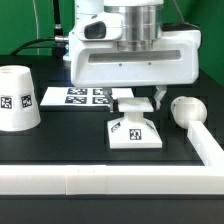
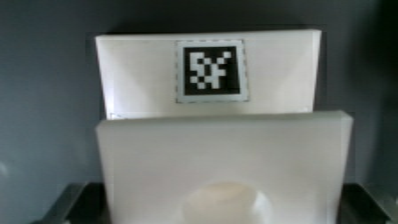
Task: Assemble lamp
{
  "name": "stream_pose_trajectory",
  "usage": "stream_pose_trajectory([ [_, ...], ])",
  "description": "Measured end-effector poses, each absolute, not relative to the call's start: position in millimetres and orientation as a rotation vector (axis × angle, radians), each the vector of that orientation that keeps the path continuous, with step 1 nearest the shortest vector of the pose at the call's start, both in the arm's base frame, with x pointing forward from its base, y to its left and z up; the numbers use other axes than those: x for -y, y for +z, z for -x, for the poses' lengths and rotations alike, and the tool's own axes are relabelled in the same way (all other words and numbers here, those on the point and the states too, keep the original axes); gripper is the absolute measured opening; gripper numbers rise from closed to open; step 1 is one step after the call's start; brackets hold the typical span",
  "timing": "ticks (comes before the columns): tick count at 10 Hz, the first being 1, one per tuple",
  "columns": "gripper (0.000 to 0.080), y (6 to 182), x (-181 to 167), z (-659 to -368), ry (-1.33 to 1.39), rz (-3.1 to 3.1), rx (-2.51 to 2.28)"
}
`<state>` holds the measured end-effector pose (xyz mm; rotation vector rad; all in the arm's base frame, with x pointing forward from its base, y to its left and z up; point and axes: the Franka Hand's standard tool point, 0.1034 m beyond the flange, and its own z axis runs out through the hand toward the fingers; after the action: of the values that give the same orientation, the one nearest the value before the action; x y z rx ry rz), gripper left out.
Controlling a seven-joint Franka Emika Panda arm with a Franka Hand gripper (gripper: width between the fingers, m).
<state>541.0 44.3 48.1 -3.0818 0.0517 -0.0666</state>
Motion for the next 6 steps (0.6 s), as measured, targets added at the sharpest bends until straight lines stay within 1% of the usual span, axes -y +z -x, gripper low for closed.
stream_pose_trajectory([
  [2,0.0534,49.0,-57,-574,-0.097,3.073,-0.043],
  [6,0.0534,49.5,-70,-600,-0.118,3.066,-0.036],
])
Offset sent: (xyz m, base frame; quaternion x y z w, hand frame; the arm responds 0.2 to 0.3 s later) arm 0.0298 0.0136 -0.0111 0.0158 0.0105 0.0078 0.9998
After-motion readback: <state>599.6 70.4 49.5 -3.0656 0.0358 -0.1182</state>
